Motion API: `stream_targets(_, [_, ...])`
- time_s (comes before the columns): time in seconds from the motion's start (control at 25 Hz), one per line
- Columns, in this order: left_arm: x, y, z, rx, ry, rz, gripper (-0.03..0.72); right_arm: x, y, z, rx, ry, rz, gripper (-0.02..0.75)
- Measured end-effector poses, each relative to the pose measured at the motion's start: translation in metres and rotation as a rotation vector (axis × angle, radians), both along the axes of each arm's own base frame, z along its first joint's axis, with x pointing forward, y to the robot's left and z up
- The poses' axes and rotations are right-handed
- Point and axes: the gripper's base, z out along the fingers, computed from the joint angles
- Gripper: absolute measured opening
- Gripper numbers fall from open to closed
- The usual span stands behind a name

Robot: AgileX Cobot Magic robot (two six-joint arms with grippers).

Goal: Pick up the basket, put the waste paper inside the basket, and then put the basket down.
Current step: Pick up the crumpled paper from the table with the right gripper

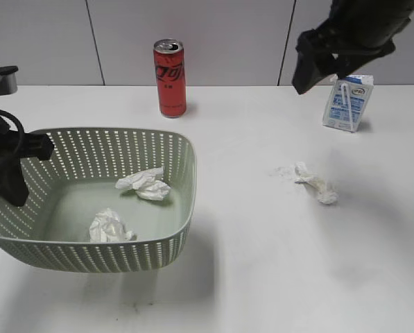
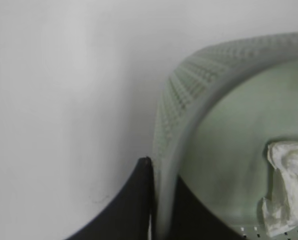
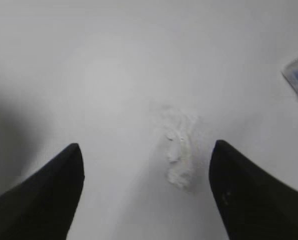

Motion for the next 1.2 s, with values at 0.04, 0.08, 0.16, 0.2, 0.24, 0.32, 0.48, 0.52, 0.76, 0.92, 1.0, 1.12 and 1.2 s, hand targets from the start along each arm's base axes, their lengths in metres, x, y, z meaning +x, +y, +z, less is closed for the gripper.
stream_targets(0.04, [0.0,0.0,0.0,0.0,0.0,0.0,0.006,0.007,-0.008,-0.008,-0.013,0.019,-0.027,0.589])
stream_targets(0.08, [0.0,0.0,0.0,0.0,0.0,0.0,0.006,0.014,-0.016,-0.016,-0.022,0.039,-0.051,0.589])
stream_targets(0.16, [0.0,0.0,0.0,0.0,0.0,0.0,0.006,0.025,-0.024,-0.036,-0.042,0.092,-0.077,0.589])
stream_targets(0.2, [0.0,0.0,0.0,0.0,0.0,0.0,0.006,0.028,-0.024,-0.046,-0.051,0.115,-0.082,0.587])
stream_targets(0.24, [0.0,0.0,0.0,0.0,-0.001,0.0,0.006,0.033,-0.024,-0.059,-0.061,0.145,-0.083,0.587])
stream_targets(0.32, [0.0,0.0,0.0,-0.001,-0.005,0.001,0.006,0.039,-0.022,-0.086,-0.085,0.211,-0.083,0.587])
stream_targets(0.48, [0.001,0.0,0.0,-0.005,-0.013,0.003,0.006,0.046,-0.02,-0.134,-0.129,0.33,-0.08,0.587])
stream_targets(0.52, [0.001,0.0,0.0,-0.006,-0.014,0.003,0.006,0.046,-0.02,-0.144,-0.139,0.358,-0.08,0.587])
stream_targets(0.76, [0.002,-0.001,0.0,-0.007,-0.017,0.004,0.006,0.046,-0.02,-0.181,-0.184,0.457,-0.075,0.587])
stream_targets(0.92, [0.002,-0.001,0.0,-0.008,-0.019,0.004,0.006,0.046,-0.022,-0.193,-0.209,0.487,-0.073,0.587])
stream_targets(1.0, [0.002,-0.001,0.0,-0.008,-0.019,0.004,0.006,0.046,-0.022,-0.195,-0.213,0.496,-0.075,0.587])
stream_targets(1.12, [0.002,-0.001,0.0,-0.008,-0.02,0.005,0.006,0.046,-0.022,-0.195,-0.216,0.501,-0.075,0.587])
stream_targets(1.2, [0.002,-0.001,0.0,-0.008,-0.02,0.005,0.006,0.047,-0.022,-0.194,-0.227,0.512,-0.071,0.587])
